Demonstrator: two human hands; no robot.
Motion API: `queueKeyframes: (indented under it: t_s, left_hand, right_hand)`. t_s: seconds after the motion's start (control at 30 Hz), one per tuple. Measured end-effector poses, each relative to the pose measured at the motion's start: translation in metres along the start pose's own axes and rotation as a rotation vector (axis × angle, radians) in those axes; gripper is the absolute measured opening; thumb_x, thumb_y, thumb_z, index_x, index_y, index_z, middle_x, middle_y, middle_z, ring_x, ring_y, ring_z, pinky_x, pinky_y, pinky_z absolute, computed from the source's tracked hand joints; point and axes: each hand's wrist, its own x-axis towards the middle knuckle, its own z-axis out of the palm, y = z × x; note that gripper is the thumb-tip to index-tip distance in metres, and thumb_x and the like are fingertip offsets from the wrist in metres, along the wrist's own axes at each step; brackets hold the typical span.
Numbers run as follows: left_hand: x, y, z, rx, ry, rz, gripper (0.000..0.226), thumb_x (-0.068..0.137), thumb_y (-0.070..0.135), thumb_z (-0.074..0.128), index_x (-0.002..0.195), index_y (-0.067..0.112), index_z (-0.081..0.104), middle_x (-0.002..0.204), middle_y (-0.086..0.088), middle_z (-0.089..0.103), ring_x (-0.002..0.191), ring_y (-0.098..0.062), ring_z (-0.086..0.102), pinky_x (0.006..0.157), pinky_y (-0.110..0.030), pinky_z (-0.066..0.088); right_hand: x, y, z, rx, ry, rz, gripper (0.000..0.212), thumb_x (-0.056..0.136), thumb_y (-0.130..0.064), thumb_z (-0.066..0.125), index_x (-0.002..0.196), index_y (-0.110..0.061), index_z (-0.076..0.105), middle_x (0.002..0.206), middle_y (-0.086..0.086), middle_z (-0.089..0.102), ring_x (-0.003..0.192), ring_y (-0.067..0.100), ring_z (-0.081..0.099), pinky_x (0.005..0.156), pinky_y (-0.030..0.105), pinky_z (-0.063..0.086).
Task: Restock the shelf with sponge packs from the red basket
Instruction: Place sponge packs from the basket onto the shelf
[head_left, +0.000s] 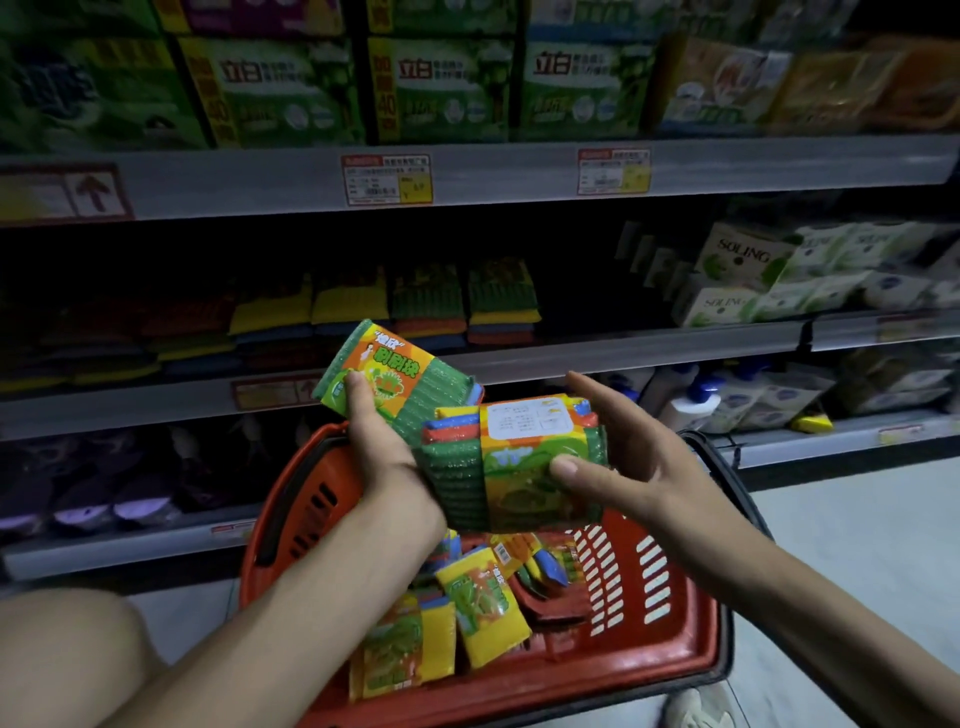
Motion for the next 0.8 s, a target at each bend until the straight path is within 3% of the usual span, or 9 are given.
queueKeyframes:
  t_s: [0.17,0.37,0.47,0.53,0.6,0.7,0.8]
  left_hand:
    - [-0.003,0.003,-0.002,0.063,-0.033,-0.006,0.072,0.086,0.078,0.052,0.116,0.016,0.074,0.112,-0.018,0.077,0.106,-0.04,0.071,0.102,-0.06,0.048]
    - [-0.009,0.001,0.0,0.141,-0.049,-0.029,0.083,0.074,0.082,0.063,0.123,0.016,0.073,0.115,-0.018,0.075,0.105,-0.044,0.072,0.1,-0.067,0.049]
    - [-0.013,0.005,-0.001,0.272,-0.029,0.059,0.08,0.067,0.08,0.074,0.123,0.023,0.07,0.113,-0.01,0.077,0.1,-0.034,0.076,0.09,-0.06,0.058]
    - [-0.014,0.011,-0.001,0.332,-0.001,0.129,0.052,0.079,0.067,0.073,0.113,0.027,0.07,0.104,-0.004,0.079,0.088,-0.023,0.078,0.073,-0.045,0.065]
    - [-0.014,0.018,-0.001,0.34,-0.036,0.118,0.034,0.087,0.052,0.073,0.108,0.026,0.068,0.104,-0.006,0.077,0.087,-0.023,0.078,0.062,-0.037,0.064]
    - [-0.014,0.026,0.004,0.349,-0.121,0.051,0.031,0.087,0.032,0.076,0.114,0.021,0.067,0.116,-0.012,0.074,0.1,-0.03,0.075,0.06,-0.036,0.062]
    - [-0.013,0.025,0.01,0.36,-0.163,0.019,0.032,0.086,0.016,0.077,0.116,0.012,0.067,0.118,-0.014,0.072,0.102,-0.03,0.073,0.062,-0.038,0.063]
  right_hand:
    - [-0.001,0.002,0.003,-0.013,0.002,-0.007,0.067,0.076,-0.022,0.082,0.138,-0.026,0.058,0.123,-0.003,0.073,0.113,0.018,0.071,0.089,0.037,0.061]
    - [0.001,0.005,-0.003,0.053,0.03,-0.013,0.064,0.075,-0.028,0.083,0.135,-0.033,0.06,0.124,-0.001,0.072,0.111,0.022,0.072,0.089,0.041,0.061]
    - [0.004,0.003,-0.009,0.124,0.064,-0.014,0.054,0.077,-0.027,0.077,0.129,-0.034,0.063,0.12,0.003,0.072,0.106,0.029,0.073,0.083,0.047,0.062]
    - [0.009,0.002,-0.022,0.146,0.097,-0.006,0.048,0.077,-0.027,0.072,0.125,-0.032,0.065,0.117,0.006,0.071,0.102,0.034,0.074,0.08,0.052,0.062]
    - [0.015,0.001,-0.039,0.161,0.142,0.001,0.046,0.075,-0.025,0.067,0.121,-0.025,0.065,0.115,0.011,0.07,0.098,0.037,0.073,0.077,0.051,0.06]
    - [0.022,-0.002,-0.061,0.125,0.19,0.004,0.042,0.074,-0.025,0.058,0.114,-0.013,0.063,0.106,0.018,0.064,0.086,0.034,0.068,0.066,0.041,0.053]
    - [0.028,-0.001,-0.071,0.085,0.213,0.065,0.032,0.084,-0.043,0.055,0.097,-0.014,0.061,0.084,0.015,0.058,0.07,0.028,0.06,0.058,0.033,0.048]
